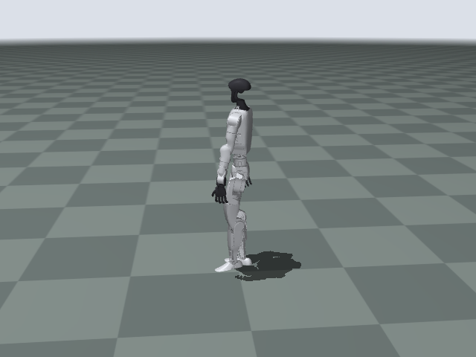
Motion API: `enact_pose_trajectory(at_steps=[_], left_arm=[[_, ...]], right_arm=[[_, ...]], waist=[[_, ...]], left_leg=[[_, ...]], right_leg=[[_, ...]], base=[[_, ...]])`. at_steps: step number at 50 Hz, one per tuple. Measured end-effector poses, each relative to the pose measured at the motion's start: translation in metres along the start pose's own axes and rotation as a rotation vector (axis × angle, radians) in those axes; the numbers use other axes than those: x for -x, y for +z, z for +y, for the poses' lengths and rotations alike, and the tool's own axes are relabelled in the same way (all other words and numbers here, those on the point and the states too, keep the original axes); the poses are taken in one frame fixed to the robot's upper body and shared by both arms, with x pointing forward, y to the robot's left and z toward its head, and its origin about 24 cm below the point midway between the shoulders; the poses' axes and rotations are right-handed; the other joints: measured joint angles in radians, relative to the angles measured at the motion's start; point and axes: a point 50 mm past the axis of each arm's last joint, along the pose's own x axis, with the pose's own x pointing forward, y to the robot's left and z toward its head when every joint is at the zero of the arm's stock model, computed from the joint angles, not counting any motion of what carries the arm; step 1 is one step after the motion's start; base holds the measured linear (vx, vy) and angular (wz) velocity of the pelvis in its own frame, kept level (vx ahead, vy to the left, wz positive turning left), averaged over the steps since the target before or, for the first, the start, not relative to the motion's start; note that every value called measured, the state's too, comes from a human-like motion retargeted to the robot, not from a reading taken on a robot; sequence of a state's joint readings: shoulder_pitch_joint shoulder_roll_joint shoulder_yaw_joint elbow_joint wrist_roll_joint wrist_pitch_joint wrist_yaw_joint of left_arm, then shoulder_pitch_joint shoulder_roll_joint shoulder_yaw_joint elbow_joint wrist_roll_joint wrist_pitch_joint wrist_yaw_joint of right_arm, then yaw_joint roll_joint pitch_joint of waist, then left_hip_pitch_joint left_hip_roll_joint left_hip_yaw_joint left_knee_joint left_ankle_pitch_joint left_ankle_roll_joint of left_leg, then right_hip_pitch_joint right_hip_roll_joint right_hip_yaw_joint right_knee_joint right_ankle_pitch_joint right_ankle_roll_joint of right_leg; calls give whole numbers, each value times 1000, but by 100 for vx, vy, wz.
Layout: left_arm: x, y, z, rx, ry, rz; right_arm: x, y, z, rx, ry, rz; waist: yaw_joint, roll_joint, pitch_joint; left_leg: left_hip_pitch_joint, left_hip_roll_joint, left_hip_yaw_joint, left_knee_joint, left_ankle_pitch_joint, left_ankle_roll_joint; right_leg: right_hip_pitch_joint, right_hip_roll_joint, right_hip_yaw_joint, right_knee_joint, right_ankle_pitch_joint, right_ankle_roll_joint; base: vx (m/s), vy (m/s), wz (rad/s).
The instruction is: In place motions
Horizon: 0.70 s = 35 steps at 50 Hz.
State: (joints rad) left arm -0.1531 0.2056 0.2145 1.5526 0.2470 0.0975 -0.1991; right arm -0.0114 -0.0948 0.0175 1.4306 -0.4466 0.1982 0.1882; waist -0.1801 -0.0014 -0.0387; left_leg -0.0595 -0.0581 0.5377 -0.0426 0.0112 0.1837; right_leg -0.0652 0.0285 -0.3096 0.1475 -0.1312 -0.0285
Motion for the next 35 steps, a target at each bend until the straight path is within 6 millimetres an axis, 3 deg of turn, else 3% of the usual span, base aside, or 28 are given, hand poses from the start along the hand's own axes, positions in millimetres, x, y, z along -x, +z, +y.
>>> enact_pose_trajectory(at_steps=[5, 8, 12, 16, 20, 25, 28, 33, 35], left_arm=[[0, -51, -7, 31, 9, 179], [1, -78, -14, 55, 10, 254], [3, -104, -25, 108, -22, 319], [5, -120, -33, 141, -48, 351], [5, -122, -38, 156, -61, 352], [1, -111, -42, 152, -76, 308], [-1, -99, -40, 118, -60, 274], [-4, -80, -34, 28, -37, 229], [-4, -73, -33, 2, -37, 214]], right_arm=[[5, 32, -3, 64, -25, -112], [6, 41, -2, 51, -13, -155], [5, 38, 1, 53, 6, -155], [3, 24, 1, 63, 6, -91], [0, 1, 2, 58, 7, 0], [-1, -31, 3, 37, 10, 118], [-1, -45, 2, 24, 7, 168], [0, -61, 2, -49, 10, 216], [1, -64, 2, -87, 13, 222]], waist=[[-25, 11, -23], [-10, 12, -30], [2, 18, -47], [4, 24, -49], [8, 24, -44], [50, 18, -37], [183, 13, -38], [225, 10, -38], [169, 1, -26]], left_leg=[[8, 1, 9, 3, -10, -13], [17, -2, 6, 8, -20, -19], [28, -1, 9, 13, -29, -29], [39, 2, 7, 22, -35, -39], [46, 5, -1, 41, -44, -50], [36, 13, 22, 81, -54, -61], [30, 37, 138, 107, -65, -79], [-33, 34, -1, 173, -14, -83], [-61, -1, -174, 201, 11, -73]], right_leg=[[16, 13, 22, -51, 13, -15], [30, 21, 34, -75, 17, -26], [42, 27, 43, -99, 21, -35], [54, 36, 49, -109, 17, -43], [67, 38, 47, -116, 12, -48], [74, 35, 71, -121, 13, -55], [74, 51, 198, -124, 11, -60], [47, 30, 219, -120, 18, -50], [34, 12, 151, -115, 26, -59]], base=[[3, -7, -13], [5, -5, -14], [7, -5, -11], [2, -3, 2], [1, -1, 3], [-1, -3, -28], [-5, -2, -165], [-6, -1, -23], [-4, 0, 107]])
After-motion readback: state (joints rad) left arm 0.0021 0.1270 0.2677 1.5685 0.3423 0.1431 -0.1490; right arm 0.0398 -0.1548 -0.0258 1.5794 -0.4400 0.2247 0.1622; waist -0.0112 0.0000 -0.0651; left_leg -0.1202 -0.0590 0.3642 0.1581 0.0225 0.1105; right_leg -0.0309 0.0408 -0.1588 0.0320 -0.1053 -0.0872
